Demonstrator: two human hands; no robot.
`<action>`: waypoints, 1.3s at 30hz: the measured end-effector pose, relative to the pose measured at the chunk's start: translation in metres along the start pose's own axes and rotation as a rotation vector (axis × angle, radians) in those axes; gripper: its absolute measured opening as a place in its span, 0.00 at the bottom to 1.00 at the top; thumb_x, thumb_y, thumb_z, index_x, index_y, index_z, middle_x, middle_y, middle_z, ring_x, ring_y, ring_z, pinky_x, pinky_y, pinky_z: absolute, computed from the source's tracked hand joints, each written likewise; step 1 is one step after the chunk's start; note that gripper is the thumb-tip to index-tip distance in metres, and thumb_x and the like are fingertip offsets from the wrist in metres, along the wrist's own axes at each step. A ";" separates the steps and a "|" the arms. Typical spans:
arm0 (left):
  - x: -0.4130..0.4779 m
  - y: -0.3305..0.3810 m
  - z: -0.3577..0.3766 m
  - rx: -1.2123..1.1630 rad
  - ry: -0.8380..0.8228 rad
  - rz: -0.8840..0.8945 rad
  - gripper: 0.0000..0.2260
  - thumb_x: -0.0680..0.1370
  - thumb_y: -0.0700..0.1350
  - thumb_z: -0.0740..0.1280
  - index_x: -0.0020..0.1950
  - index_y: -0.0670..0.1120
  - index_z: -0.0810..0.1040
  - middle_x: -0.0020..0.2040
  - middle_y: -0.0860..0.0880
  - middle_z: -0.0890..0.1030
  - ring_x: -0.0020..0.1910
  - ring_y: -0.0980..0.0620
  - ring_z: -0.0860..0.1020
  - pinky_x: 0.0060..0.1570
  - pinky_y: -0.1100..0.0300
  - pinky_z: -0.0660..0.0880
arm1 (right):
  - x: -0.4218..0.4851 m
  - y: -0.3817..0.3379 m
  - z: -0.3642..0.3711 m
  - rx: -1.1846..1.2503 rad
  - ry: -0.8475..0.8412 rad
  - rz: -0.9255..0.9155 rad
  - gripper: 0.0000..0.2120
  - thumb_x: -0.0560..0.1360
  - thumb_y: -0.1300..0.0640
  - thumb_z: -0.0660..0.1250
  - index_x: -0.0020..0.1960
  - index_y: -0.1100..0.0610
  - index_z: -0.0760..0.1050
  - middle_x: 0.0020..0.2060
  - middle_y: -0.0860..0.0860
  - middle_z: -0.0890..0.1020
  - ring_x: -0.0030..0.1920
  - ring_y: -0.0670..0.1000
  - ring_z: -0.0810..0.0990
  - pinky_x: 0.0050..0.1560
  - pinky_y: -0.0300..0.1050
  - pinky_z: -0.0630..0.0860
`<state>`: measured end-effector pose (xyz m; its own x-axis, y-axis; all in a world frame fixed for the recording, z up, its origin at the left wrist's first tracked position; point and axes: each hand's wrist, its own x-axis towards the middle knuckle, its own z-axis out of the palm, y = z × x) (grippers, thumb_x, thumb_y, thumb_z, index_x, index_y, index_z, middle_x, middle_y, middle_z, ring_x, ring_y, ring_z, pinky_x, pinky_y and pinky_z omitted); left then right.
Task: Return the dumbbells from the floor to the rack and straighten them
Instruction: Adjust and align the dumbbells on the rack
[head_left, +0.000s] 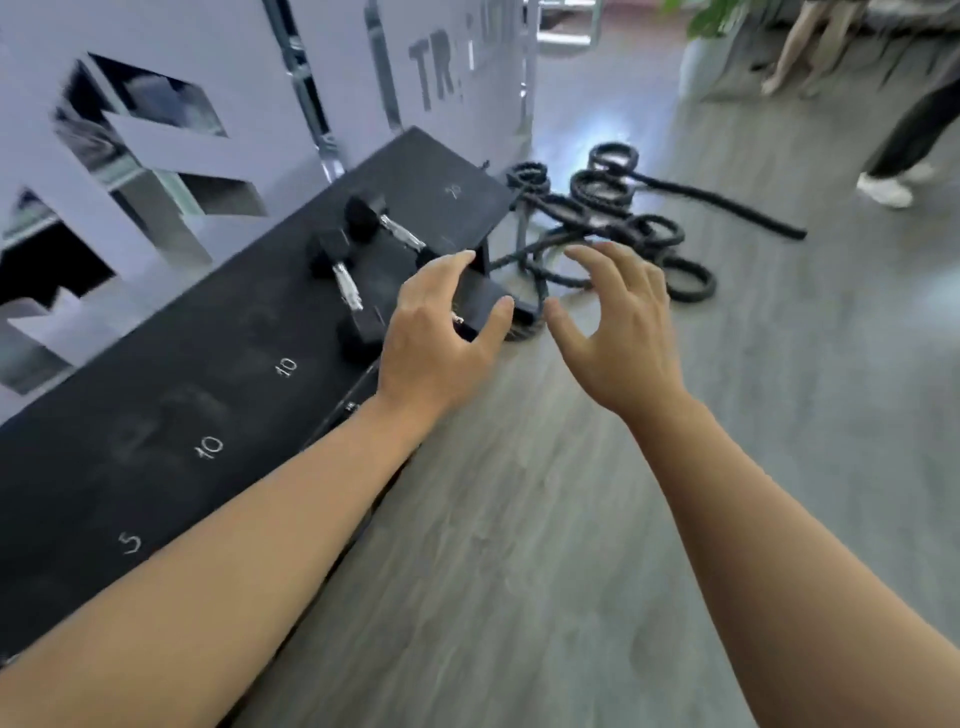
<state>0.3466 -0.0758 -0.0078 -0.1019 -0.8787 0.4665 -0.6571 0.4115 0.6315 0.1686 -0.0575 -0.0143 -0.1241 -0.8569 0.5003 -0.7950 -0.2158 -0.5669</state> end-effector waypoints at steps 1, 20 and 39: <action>0.014 0.010 -0.017 0.016 0.005 0.017 0.25 0.77 0.54 0.67 0.70 0.43 0.73 0.67 0.48 0.77 0.68 0.49 0.72 0.68 0.57 0.67 | 0.017 -0.014 -0.013 -0.014 -0.004 -0.038 0.23 0.77 0.49 0.68 0.70 0.56 0.74 0.68 0.56 0.75 0.66 0.60 0.70 0.69 0.51 0.65; 0.218 -0.195 -0.072 0.289 0.209 -0.367 0.19 0.78 0.52 0.67 0.65 0.41 0.77 0.60 0.44 0.80 0.60 0.46 0.76 0.62 0.52 0.72 | 0.279 -0.066 0.201 0.186 -0.387 -0.308 0.18 0.79 0.50 0.65 0.66 0.56 0.76 0.64 0.55 0.75 0.66 0.56 0.71 0.66 0.50 0.69; 0.315 -0.442 0.061 0.499 0.047 -0.754 0.30 0.76 0.59 0.68 0.74 0.49 0.67 0.72 0.48 0.69 0.69 0.47 0.69 0.59 0.53 0.72 | 0.232 0.028 0.501 0.471 -0.679 0.414 0.27 0.79 0.38 0.60 0.69 0.55 0.71 0.67 0.50 0.74 0.66 0.51 0.72 0.56 0.42 0.66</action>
<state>0.5596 -0.5487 -0.1777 0.5105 -0.8571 0.0691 -0.7856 -0.4321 0.4429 0.4148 -0.4970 -0.2424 0.1490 -0.9666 -0.2085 -0.4231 0.1282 -0.8970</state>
